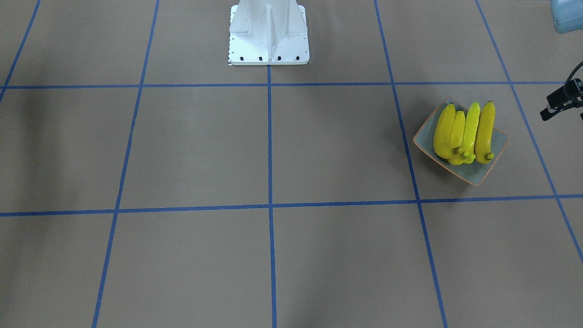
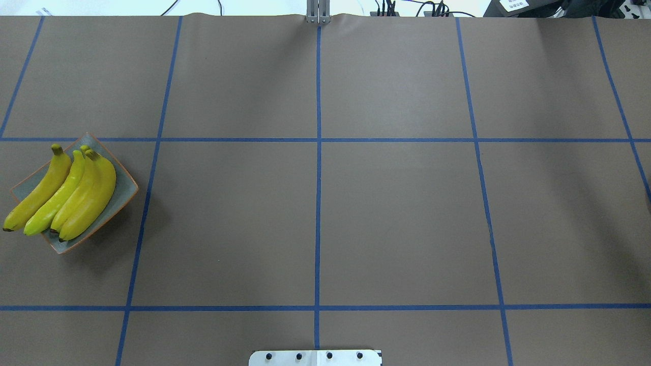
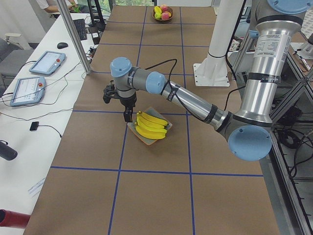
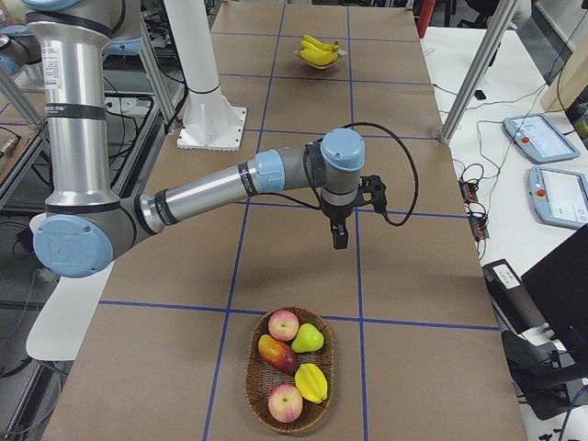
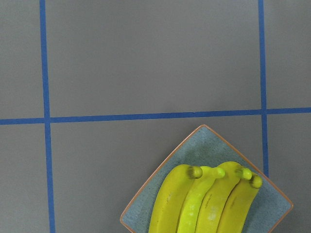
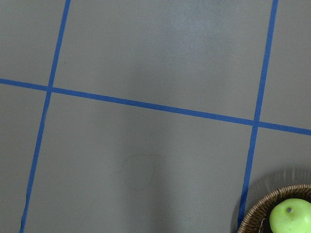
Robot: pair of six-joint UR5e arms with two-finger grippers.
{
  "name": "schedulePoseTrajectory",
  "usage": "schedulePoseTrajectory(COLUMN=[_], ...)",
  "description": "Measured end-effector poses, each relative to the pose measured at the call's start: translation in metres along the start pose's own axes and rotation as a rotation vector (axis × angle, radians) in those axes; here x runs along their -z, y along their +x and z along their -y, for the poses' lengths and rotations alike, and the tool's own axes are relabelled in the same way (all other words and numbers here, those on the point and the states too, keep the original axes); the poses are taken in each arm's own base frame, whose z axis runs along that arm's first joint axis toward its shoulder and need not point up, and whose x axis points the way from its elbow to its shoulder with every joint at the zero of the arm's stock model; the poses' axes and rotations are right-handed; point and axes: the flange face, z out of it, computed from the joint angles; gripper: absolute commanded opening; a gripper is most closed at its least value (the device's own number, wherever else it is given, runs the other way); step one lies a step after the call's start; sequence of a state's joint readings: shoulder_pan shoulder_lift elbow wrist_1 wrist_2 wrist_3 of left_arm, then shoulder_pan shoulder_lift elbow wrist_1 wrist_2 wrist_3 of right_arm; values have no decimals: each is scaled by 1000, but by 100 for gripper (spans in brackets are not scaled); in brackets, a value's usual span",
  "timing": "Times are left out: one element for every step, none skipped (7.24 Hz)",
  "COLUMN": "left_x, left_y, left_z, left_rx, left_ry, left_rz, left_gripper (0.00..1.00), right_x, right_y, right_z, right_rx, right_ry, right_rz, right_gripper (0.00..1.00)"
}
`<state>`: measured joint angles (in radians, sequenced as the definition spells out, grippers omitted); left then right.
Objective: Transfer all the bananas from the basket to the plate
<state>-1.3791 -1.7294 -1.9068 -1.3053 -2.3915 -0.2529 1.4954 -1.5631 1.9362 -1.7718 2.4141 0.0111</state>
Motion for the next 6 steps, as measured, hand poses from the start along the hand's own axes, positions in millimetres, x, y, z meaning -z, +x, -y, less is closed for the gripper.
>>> schedulePoseTrajectory(left_x=[0, 0, 0, 0, 0, 0], left_y=[0, 0, 0, 0, 0, 0], left_z=[0, 0, 0, 0, 0, -1], left_rx=[0, -1, 0, 0, 0, 1], left_ry=[0, 0, 0, 1, 1, 1], left_rz=[0, 0, 0, 0, 0, 0], left_gripper=[100, 100, 100, 100, 100, 100], right_x=[-1, -2, -4, -6, -7, -10], right_y=[0, 1, 2, 3, 4, 5], right_z=[0, 0, 0, 0, 0, 0], right_rx=[-1, -3, -5, -7, -9, -11], right_ry=[-2, -5, -8, -12, -15, -19], right_rz=[0, 0, 0, 1, 1, 1], right_gripper=[100, 100, 100, 100, 100, 100])
